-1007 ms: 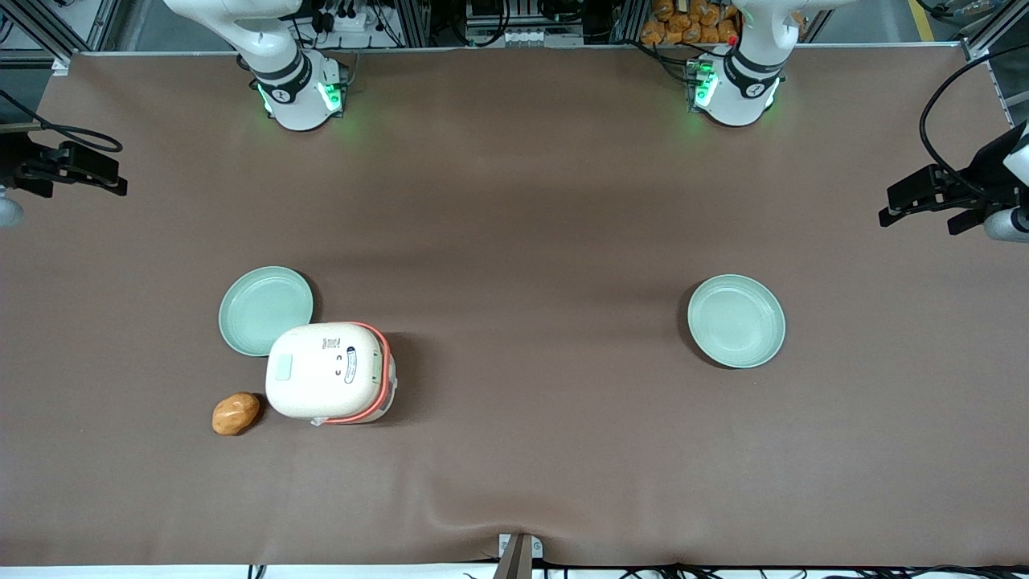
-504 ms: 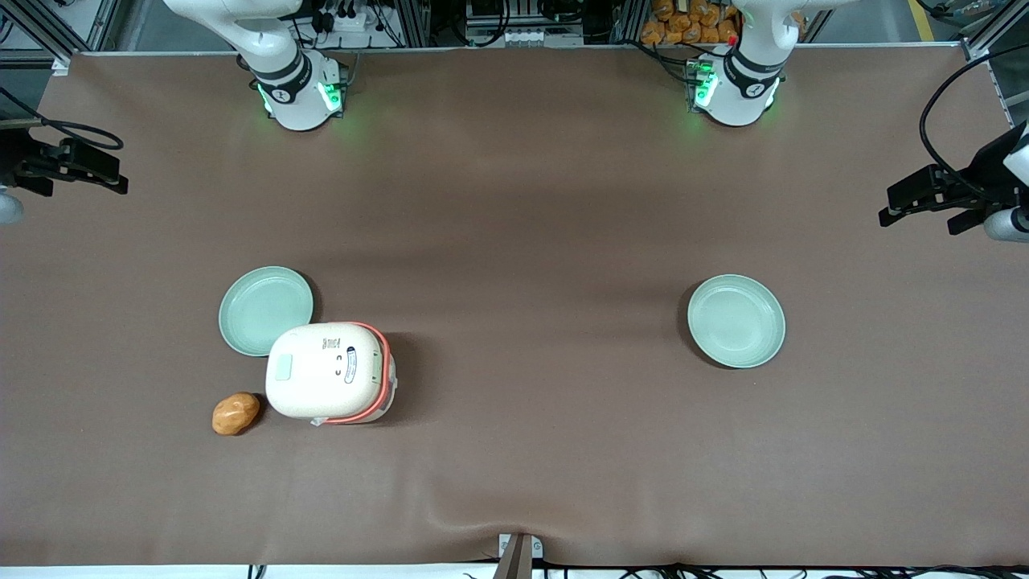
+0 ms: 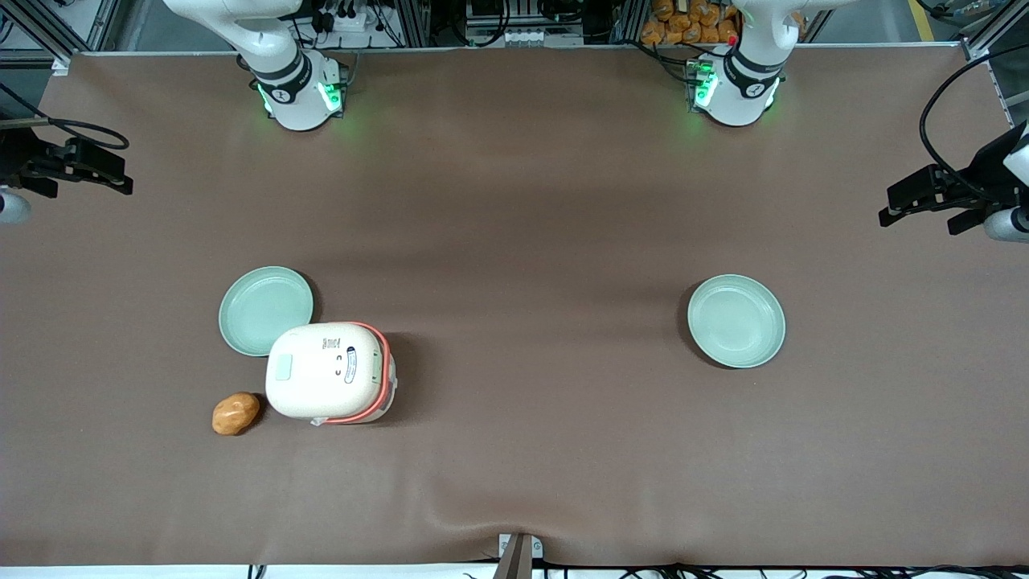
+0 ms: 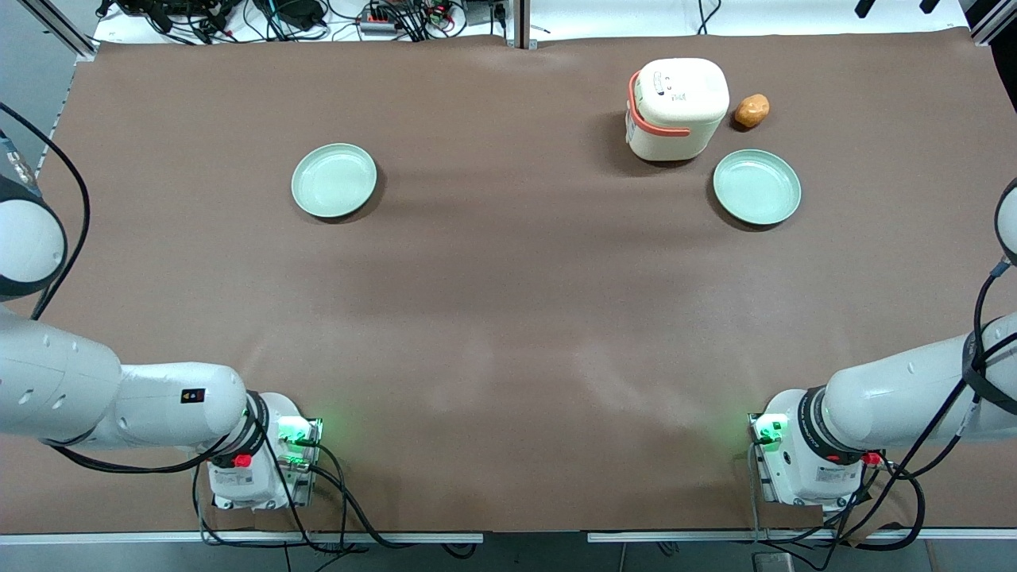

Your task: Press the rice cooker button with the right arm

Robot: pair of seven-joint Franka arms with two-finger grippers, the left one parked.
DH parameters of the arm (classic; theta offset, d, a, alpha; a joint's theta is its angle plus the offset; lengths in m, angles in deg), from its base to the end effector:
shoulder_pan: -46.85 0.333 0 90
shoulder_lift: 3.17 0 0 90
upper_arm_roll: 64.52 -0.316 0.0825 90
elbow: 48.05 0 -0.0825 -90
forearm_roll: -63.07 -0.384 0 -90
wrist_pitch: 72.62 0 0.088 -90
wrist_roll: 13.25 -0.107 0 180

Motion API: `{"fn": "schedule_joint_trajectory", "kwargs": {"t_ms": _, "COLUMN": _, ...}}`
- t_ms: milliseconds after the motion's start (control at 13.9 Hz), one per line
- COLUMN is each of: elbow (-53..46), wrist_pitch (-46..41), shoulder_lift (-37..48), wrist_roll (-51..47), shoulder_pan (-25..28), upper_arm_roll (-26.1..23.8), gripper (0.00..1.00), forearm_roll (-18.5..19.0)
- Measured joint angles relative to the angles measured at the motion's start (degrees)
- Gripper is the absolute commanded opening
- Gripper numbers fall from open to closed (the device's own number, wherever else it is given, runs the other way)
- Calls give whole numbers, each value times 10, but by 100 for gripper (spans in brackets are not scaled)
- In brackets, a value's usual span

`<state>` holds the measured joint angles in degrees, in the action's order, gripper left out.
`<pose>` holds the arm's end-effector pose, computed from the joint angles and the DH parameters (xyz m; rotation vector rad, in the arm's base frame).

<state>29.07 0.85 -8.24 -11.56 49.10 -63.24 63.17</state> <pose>0.5500 0.0098 0.6553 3.1290 0.0720 -0.2386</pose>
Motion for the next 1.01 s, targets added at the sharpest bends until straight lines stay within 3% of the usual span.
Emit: {"fn": "schedule_joint_trajectory", "kwargs": {"t_ms": 1007, "elbow": 0, "wrist_pitch": 5, "shoulder_lift": 0, "wrist_roll": 0, "shoulder_pan": 6, "upper_arm_roll": 0, "gripper": 100, "forearm_roll": 0}}
